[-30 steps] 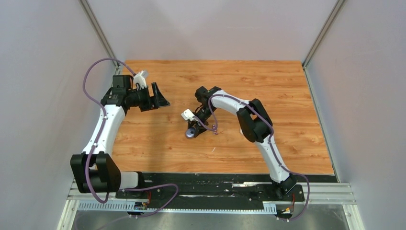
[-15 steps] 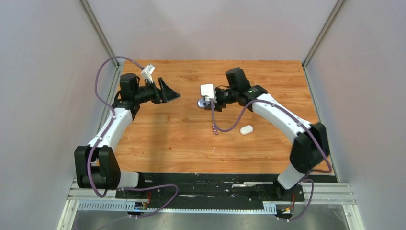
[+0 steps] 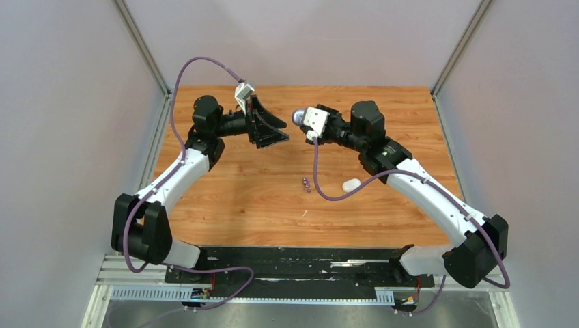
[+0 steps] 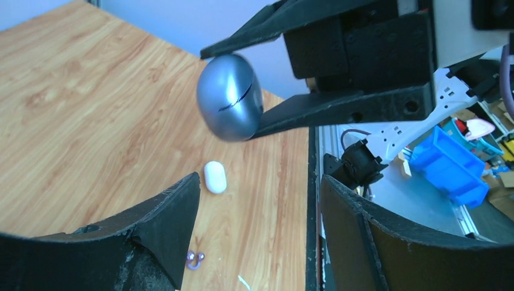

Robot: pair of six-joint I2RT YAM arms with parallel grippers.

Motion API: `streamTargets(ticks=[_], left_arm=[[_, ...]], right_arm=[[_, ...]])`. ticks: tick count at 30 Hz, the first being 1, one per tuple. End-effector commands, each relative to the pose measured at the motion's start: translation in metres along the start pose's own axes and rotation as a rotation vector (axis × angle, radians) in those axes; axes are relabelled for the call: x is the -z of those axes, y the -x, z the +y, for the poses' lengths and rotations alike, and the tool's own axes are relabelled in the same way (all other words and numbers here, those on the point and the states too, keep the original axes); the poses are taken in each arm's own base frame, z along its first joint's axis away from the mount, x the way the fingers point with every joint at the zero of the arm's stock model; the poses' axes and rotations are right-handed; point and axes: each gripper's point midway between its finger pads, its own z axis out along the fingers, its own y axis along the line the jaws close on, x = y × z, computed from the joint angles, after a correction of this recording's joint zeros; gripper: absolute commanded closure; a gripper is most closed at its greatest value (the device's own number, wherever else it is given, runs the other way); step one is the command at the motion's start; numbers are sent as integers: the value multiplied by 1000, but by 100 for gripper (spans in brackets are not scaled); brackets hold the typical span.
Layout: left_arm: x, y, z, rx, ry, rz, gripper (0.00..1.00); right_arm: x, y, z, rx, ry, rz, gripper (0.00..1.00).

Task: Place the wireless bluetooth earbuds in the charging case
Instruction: Pick up the charging case at the center of the board.

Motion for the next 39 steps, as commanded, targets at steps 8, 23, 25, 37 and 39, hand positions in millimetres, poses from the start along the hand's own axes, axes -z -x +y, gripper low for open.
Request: streamTargets(ticks=[8, 23, 25, 37, 39], left_arm=[[-28, 31, -13, -105, -97, -51, 19], [-35, 29, -19, -126, -152, -42, 49], [-36, 30, -18, -125, -148, -47, 50], [-42, 30, -21, -116, -175, -34, 41], [-43, 30, -21, -113, -181, -32, 36]], right_arm=[[17, 38, -2, 145, -124, -113, 100], [12, 48, -8, 152, -199, -122, 100], [11, 49, -5, 161, -189, -126, 100], [5, 51, 2, 179, -173, -134, 100], [4, 49, 2, 179, -175, -130, 100]])
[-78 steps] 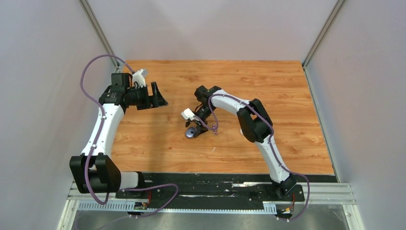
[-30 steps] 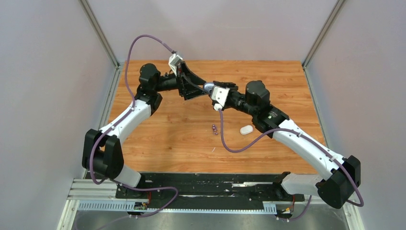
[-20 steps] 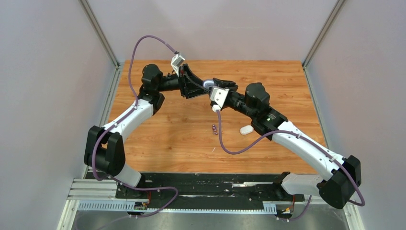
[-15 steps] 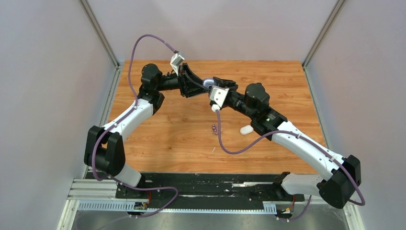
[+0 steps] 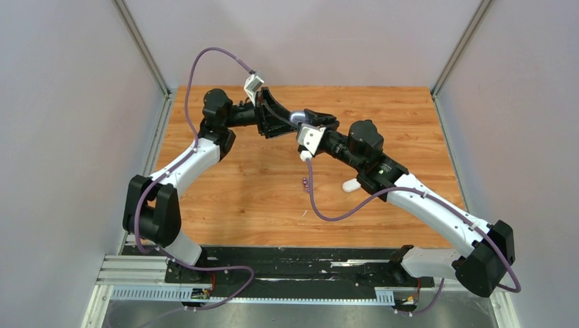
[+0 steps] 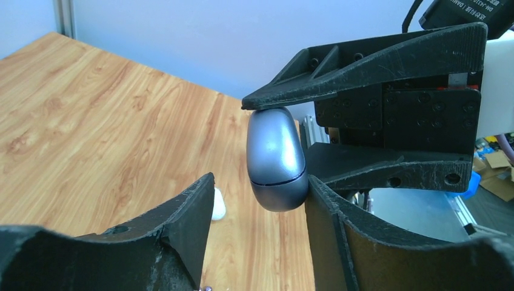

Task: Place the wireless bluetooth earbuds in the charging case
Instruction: Pick up the charging case at the center of the board.

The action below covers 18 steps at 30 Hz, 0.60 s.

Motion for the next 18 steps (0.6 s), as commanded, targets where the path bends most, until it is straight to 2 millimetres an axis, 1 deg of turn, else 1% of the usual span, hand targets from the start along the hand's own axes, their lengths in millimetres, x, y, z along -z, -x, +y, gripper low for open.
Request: streamTargets(ticks=[1, 4, 9, 11, 13, 14, 15, 16, 17, 18], left_arm=[[-10, 16, -12, -55, -47, -15, 33], [-10, 16, -11, -46, -48, -13, 32], [-12, 15, -10, -36, -56, -8, 36], [-12, 15, -10, -37, -62, -4, 40], [-13, 14, -11, -40, -72, 0, 49], [-13, 14, -11, -40, -75, 1, 58], [-14, 14, -11, -40, -80, 1, 63], [-14, 13, -11, -37, -82, 2, 74], [-14, 14, -11, -41, -84, 2, 80], [-14, 13, -11, -40, -85, 2, 91]], right_arm=[[-4, 24, -9, 17, -39, -83, 100], [-5, 23, -10, 14, -43, -81, 100], [-6, 22, -11, 18, -54, -77, 100], [-7, 22, -13, 15, -60, -75, 100], [-7, 21, -13, 11, -63, -73, 100], [-7, 21, -13, 11, -63, -74, 100], [-7, 21, -13, 8, -63, -73, 100], [-7, 20, -13, -1, -67, -68, 100], [-7, 18, -14, -13, -75, -57, 100], [-7, 15, -16, -33, -85, -42, 100]])
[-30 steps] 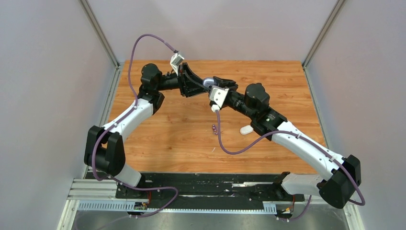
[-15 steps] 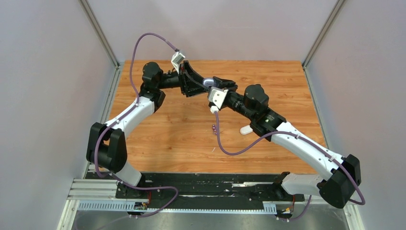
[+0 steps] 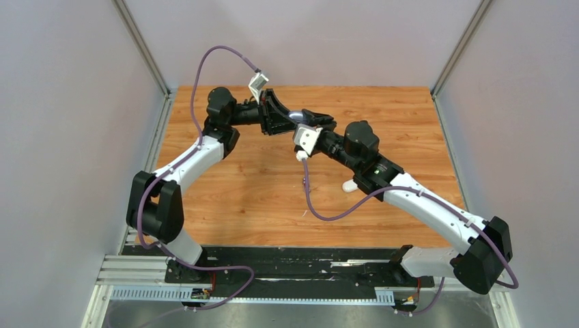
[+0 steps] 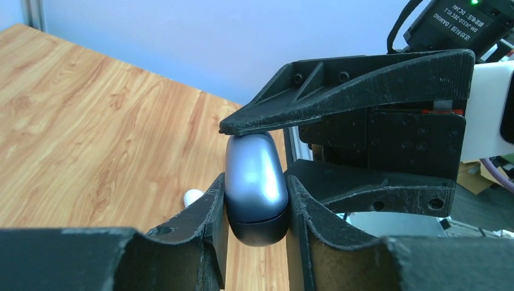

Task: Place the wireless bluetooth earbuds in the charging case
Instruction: Pick up the charging case at the center of the board, then open the charging case.

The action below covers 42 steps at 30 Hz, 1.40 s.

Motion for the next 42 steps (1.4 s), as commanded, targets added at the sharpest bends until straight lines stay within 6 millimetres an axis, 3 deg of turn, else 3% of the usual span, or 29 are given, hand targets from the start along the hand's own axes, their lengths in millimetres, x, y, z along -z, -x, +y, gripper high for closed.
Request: streamTargets(ticks=[1, 3, 6, 9, 11, 14, 18, 29, 34, 42], left_arm=[[-4, 13, -6, -87, -38, -13, 95], [-4, 14, -5, -83, -27, -20, 100], [-4, 13, -5, -92, -27, -20, 100], [-4, 10, -8, -117, -50, -1, 100], [-3, 5, -10, -164, -80, 22, 100], [0, -5, -15, -224, -136, 62, 100], [2, -11, -17, -286, -165, 72, 100], [2, -22, -29, -337, -214, 97, 100], [0, -24, -31, -349, -221, 103, 100], [-1, -25, -33, -349, -222, 113, 100]], right_arm=[[0, 14, -21, -67, -81, -31, 100], [2, 8, -24, -118, -84, -1, 99], [8, -2, -6, -198, 47, 53, 60], [33, -4, 11, -424, 272, 75, 25], [50, 8, 11, -630, 410, 46, 17], [64, 9, 13, -821, 529, 58, 18], [65, 19, 23, -934, 653, 11, 21], [37, 15, 20, -1104, 684, 7, 30], [29, 1, 12, -1180, 617, 50, 35], [10, -55, -19, -1146, 313, 202, 45]])
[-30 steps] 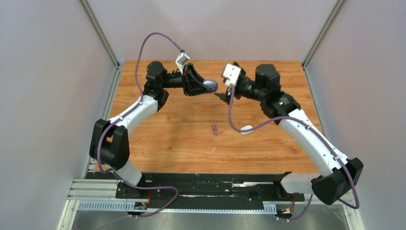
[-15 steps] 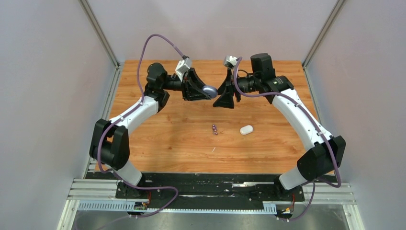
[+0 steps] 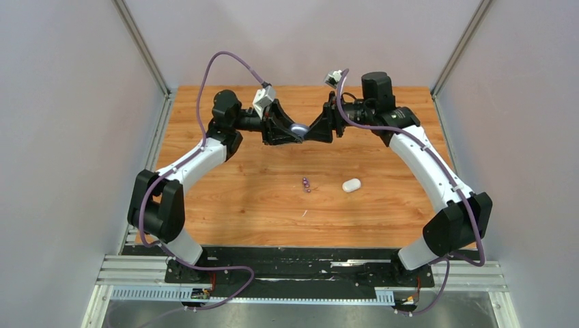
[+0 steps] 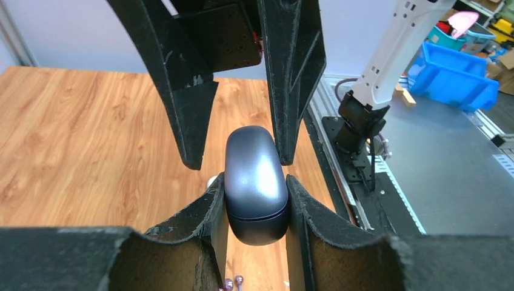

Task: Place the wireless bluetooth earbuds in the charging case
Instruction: Open the charging case.

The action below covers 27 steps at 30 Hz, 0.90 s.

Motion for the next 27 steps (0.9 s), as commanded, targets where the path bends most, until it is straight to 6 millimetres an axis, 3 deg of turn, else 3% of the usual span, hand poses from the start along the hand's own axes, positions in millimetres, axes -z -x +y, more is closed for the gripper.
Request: streamTargets(ticks=[1, 9, 18, 23, 27], left_arm=[[-2, 15, -20, -81, -57, 8, 100], [-4, 13, -20, -65, -56, 16, 100], [-4, 9, -18, -52, -53, 26, 100], [-4, 8, -17, -44, -50, 29, 100], [-4, 9, -15, -34, -42, 28, 100]], right_arm=[[11, 33, -45, 59, -241, -86, 46], [20, 61, -45, 114, -276, -150, 49], [22, 65, -49, 120, -288, -158, 50], [25, 69, -41, 220, -271, -163, 59], [27, 72, -31, 314, -250, -194, 58]])
